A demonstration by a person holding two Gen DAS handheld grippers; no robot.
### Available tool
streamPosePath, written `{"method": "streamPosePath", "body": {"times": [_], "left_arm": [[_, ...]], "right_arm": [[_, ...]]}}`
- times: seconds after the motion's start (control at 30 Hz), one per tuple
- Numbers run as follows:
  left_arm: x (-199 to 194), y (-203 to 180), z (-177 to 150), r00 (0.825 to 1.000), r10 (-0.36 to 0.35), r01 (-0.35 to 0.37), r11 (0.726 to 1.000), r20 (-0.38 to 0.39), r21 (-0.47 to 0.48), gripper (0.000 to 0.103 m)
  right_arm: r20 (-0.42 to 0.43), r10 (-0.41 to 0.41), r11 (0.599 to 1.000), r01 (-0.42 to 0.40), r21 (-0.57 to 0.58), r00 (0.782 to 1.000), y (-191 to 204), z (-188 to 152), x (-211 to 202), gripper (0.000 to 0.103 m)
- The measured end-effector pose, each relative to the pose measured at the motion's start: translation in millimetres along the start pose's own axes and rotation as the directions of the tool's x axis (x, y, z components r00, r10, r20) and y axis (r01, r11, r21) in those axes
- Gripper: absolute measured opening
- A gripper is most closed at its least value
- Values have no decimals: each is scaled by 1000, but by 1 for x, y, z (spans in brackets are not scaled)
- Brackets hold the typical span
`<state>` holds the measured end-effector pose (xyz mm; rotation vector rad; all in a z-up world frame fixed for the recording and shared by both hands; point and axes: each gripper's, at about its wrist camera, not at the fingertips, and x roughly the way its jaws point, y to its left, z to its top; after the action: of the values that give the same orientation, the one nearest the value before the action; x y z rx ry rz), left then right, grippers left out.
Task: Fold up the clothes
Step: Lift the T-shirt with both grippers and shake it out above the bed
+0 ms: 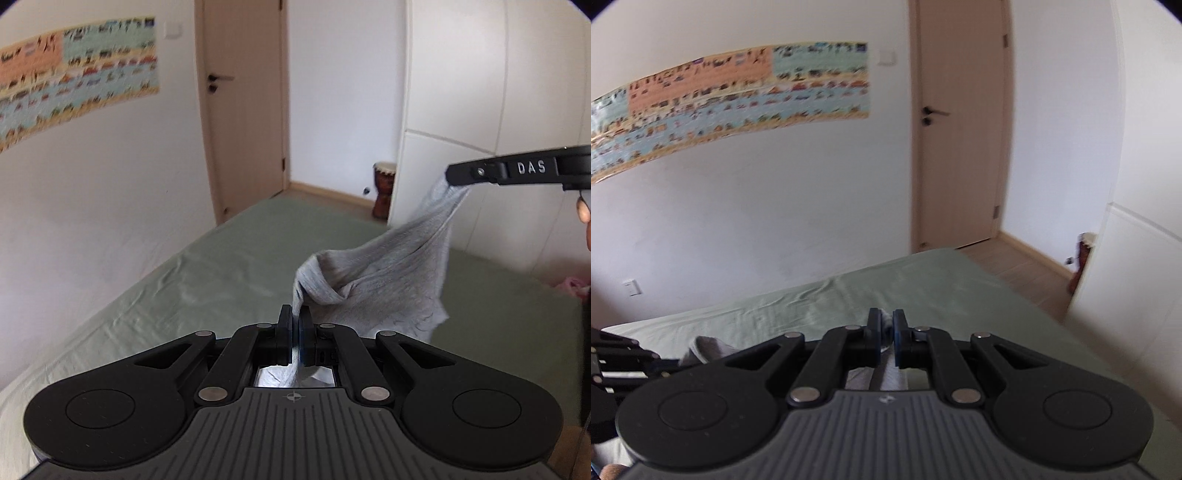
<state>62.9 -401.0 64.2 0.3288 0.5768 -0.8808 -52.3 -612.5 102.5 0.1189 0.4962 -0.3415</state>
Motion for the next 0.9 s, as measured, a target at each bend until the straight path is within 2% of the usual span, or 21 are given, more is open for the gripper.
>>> {"method": "streamPosePath", "body": {"times": [0.3, 0.47, 0.67, 0.9], "left_arm": [[-59, -23, 32, 995, -14, 8, 998, 100, 63, 3], [-63, -23, 38, 994, 21, -29, 997, 107, 72, 3], [3, 4, 35, 997, 82, -82, 996, 5, 41, 3], [125, 35, 43, 982, 151, -151, 988, -116, 7, 3]], "right_arm": [[68, -96, 993, 100, -56, 993, -4, 21, -83, 6], [60, -96, 993, 99, -57, 994, -5, 23, -76, 6], [-28, -66, 998, 66, -9, 997, -14, 8, 4, 6], [-121, -63, 998, 63, -2, 991, -13, 12, 144, 6]]}}
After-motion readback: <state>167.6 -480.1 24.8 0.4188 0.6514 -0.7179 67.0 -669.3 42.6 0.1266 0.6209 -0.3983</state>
